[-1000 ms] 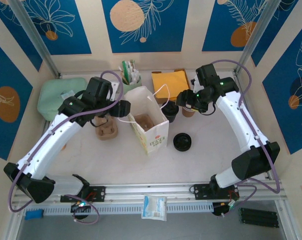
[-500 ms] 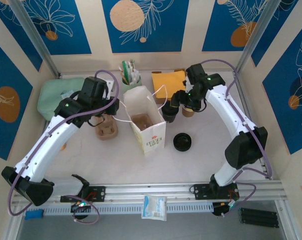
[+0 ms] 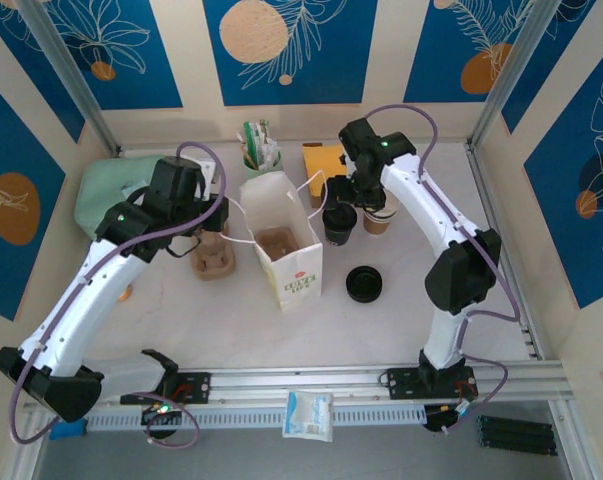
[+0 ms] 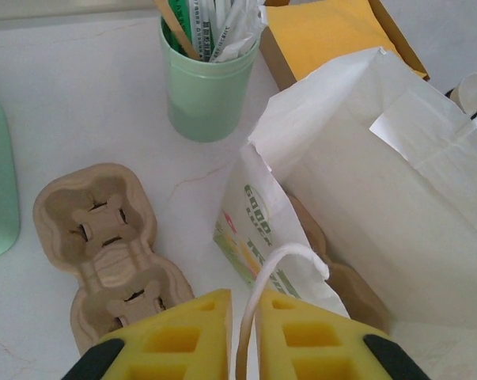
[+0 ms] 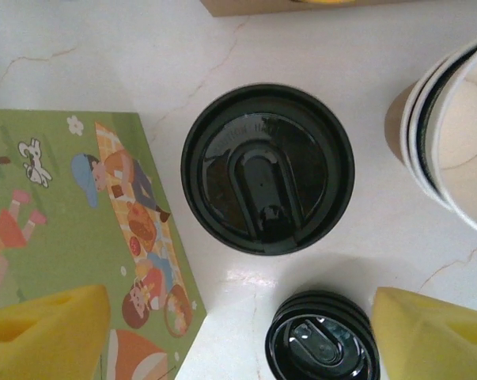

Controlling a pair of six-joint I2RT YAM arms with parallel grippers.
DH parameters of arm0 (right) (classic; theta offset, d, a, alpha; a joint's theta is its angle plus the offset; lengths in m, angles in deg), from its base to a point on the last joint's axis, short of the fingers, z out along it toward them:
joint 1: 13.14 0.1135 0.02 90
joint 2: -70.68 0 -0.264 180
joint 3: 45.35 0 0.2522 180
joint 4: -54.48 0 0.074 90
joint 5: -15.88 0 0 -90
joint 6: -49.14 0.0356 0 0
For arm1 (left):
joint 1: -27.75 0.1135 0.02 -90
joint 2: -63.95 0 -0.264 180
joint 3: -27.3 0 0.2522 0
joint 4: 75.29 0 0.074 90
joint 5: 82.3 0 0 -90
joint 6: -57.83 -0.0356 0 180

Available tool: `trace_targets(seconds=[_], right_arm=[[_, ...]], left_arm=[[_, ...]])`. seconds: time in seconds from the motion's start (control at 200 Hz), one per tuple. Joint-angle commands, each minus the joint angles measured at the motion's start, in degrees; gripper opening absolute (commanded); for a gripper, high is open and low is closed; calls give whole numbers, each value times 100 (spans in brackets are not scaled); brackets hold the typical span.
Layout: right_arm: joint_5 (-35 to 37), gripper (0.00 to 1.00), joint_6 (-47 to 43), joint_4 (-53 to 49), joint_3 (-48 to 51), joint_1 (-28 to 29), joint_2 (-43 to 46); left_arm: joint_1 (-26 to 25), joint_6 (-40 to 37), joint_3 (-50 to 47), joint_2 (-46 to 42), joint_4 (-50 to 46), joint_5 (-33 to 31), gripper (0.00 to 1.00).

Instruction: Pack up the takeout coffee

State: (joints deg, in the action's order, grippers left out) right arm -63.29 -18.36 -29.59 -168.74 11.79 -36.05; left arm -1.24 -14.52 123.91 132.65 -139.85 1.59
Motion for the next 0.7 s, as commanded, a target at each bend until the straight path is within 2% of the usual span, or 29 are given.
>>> trace_targets(seconds=[0.0, 0.16, 0.25, 0.59, 0.695], right_arm=[[248, 99, -78, -416, -588, 37, -216], [1250, 99, -98, -1241, -1894, 284, -937], [1402, 99, -236, -1549, -2357, 398, -1183], [230, 99, 59, -1538, -2785, -47, -1200], [-668, 99, -200, -1785, -2974, -294, -1353]], left_arm=[[69, 20, -6, -165, -157, -80, 17], [78, 37, 10, -173, -149, -30, 17], [80, 43, 6, -173, -132, -5, 17], [87, 46, -6, -215, -73, 48, 18], [86, 54, -19, -213, -59, 66, 18]])
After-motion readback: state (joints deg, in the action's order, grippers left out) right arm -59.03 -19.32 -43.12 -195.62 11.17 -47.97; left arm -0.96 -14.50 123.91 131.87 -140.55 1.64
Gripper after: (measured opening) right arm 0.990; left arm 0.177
